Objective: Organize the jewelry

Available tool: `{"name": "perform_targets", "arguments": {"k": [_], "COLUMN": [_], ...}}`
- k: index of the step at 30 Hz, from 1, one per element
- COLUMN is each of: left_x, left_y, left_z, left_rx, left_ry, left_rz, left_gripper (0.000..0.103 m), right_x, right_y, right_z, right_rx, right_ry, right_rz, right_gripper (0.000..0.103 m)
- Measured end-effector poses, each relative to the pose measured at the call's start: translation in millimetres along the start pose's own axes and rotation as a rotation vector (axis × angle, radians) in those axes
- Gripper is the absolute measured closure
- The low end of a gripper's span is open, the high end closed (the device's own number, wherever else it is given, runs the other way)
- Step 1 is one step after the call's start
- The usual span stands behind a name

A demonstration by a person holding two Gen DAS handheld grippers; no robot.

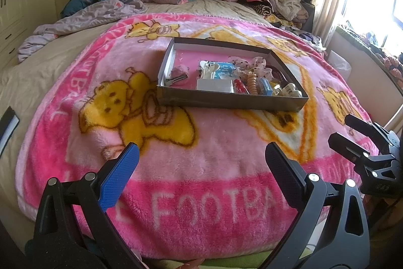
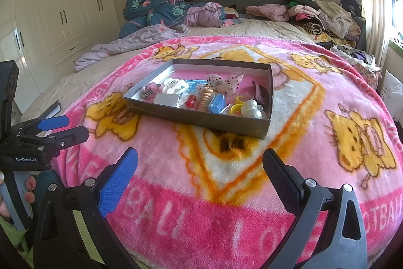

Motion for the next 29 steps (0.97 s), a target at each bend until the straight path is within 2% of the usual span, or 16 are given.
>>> {"name": "perform_targets", "arguments": {"k": [13,19,21,25,29], "left_x": [5.5,0.9,-1.2,-12.0,-27.0], "left_y": [-0.4,8.5,17.6,46.1,104.1], "left_z": [-0.8,5.2,9.3,21.2,37.6], "left_rx": [0.027,0.005,-0.021,-0.144,-0.197], "left_ry": [-0.006,0.0,-0.003,-0.007,0.006], "left_rz": [-0.004,-0.058,-0.082,-0.118,-0.24], "left_gripper": [0.011,0.011,0.011,0.011,0.011], "right_x": [-2.3,-3.6,-4.9,-7.5,-13.8], "right_y": [-4.6,-20.2,-29.2,-57.0,-108.8], "right_z": [0.1,4.8,8.9,22.3,51.9], "right_rx": [0.017,0.048,0.069,0.12,0.249], "right_ry": [0.002,0.007,0.008,0.016,0.041], "right_rz": [0.004,0.046,0.063,0.11,0.149], "right_gripper": [0.006,0.007,0.007,0.007,0.007]}}
Point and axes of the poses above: each gripper's, at about its wrist camera, not at the fingertips, and z roughly the way its jaws point, y to its left, x to its underside, the point moved 1 cm from there along z, roughly the way its jaws point, and after that the axes turned 8 degrees about x, right-handed, at the moved point
